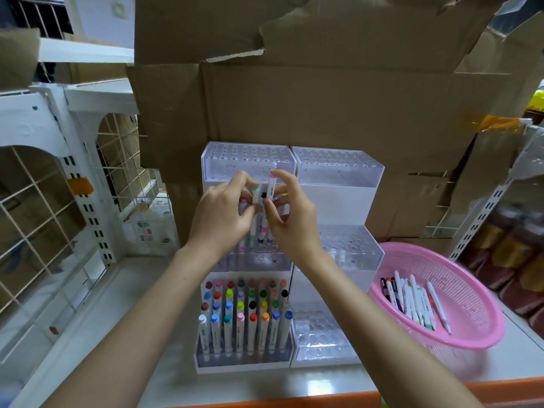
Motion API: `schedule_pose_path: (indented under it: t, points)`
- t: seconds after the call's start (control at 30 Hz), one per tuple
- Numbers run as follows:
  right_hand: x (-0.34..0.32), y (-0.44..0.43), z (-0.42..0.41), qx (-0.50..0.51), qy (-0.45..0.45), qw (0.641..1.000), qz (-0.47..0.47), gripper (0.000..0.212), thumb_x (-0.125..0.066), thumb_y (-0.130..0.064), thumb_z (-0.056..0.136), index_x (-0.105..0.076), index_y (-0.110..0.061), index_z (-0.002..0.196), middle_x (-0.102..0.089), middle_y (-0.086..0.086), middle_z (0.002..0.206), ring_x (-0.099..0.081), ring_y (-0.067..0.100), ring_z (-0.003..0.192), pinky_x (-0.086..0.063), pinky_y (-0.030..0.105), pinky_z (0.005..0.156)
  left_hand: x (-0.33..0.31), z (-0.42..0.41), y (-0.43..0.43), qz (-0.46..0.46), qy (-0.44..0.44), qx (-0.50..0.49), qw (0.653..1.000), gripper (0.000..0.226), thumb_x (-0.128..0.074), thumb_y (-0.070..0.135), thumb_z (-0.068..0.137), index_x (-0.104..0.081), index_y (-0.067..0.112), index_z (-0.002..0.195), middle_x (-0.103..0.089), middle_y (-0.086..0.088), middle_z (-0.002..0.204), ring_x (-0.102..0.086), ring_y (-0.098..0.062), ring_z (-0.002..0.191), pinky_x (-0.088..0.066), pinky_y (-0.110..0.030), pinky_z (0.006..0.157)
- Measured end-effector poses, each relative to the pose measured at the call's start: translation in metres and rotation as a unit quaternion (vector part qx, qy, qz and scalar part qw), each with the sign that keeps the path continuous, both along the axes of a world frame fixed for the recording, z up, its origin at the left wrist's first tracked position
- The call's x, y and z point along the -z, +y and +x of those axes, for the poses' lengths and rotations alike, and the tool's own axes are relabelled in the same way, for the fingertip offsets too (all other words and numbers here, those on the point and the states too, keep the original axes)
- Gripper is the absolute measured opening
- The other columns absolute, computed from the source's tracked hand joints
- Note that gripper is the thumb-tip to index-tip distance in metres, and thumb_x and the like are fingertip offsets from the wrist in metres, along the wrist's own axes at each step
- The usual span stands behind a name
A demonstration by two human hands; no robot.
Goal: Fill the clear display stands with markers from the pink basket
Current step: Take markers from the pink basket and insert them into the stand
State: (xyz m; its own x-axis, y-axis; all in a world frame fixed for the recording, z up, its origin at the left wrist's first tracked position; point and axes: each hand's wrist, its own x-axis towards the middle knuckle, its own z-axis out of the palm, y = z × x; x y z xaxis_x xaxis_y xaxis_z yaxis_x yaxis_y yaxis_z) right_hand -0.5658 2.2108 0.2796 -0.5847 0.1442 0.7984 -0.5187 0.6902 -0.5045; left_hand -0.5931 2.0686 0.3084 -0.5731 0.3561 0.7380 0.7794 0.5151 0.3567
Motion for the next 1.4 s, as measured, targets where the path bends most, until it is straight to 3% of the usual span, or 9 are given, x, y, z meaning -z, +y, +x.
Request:
schedule_pose_path:
  t: [0.17,0.53,0.77,1.0,1.2,1.4]
  points:
    - [0.0,0.0,-0.001,-0.004,0.0,1.0,-0.003,0.046,-0.062,-0.005,0.09,-0.042,-0.026,0.127,-0.05,-0.022,0.087,-0.058,-0.001,0.068,-0.043,0.007,0.057,0.009,-0.004,0.0,-0.033,0.032,-0.019,0.999,0.03,-0.073,0.013,0.079,-0.053,0.014,0.101,-0.065,-0.002,0.088,-0.063,-0.022,0.084,-0.046,-0.037,0.083]
    - [-0.001,-0.001,0.002,0.003,-0.004,1.0,0.001,0.047,-0.062,-0.007,0.09,-0.041,-0.028,0.127,-0.048,-0.023,0.087,-0.059,0.004,0.069,-0.045,0.009,0.056,0.016,0.0,-0.003,-0.109,0.11,-0.075,0.985,0.036,-0.083,0.012,0.066,-0.058,0.011,0.093,-0.062,-0.006,0.092,-0.058,-0.027,0.091,-0.043,-0.038,0.08]
    - [-0.001,-0.001,0.002,0.003,-0.018,1.0,0.0,0.042,-0.062,-0.009,0.091,-0.046,-0.018,0.129,-0.048,-0.022,0.087,-0.058,0.001,0.067,-0.043,0.008,0.055,0.016,0.004,-0.012,-0.134,0.138,-0.092,0.977,0.042,-0.082,0.015,0.068,-0.064,0.008,0.105,-0.059,-0.009,0.102,-0.054,-0.027,0.098,-0.045,-0.041,0.084]
    - [0.002,0.002,0.009,0.007,-0.053,0.998,0.033,0.04,-0.062,-0.011,0.093,-0.048,-0.012,0.13,-0.053,-0.01,0.093,-0.056,-0.01,0.068,-0.045,0.004,0.061,0.021,0.006,-0.024,-0.17,0.168,-0.087,0.967,0.055,-0.077,0.009,0.072,-0.061,0.009,0.124,-0.06,-0.011,0.111,-0.053,-0.027,0.105,-0.048,-0.04,0.086]
    - [0.003,0.001,0.016,-0.004,-0.129,0.989,0.072,0.049,-0.062,-0.005,0.09,-0.042,-0.019,0.132,-0.057,-0.005,0.088,-0.062,0.011,0.072,-0.057,0.031,0.069,0.021,0.006,-0.024,-0.173,0.161,-0.084,0.968,0.056,-0.077,0.011,0.072,-0.059,0.009,0.126,-0.058,-0.011,0.112,-0.053,-0.028,0.105,-0.049,-0.04,0.086]
    - [0.006,0.0,0.014,0.016,-0.134,0.984,0.118,0.046,-0.066,-0.006,0.087,-0.043,-0.018,0.124,-0.054,-0.005,0.08,-0.058,0.015,0.067,-0.056,0.038,0.066,0.022,0.005,-0.026,-0.178,0.148,-0.08,0.97,0.06,-0.079,0.016,0.071,-0.057,0.009,0.127,-0.057,-0.011,0.114,-0.052,-0.028,0.108,-0.049,-0.041,0.088]
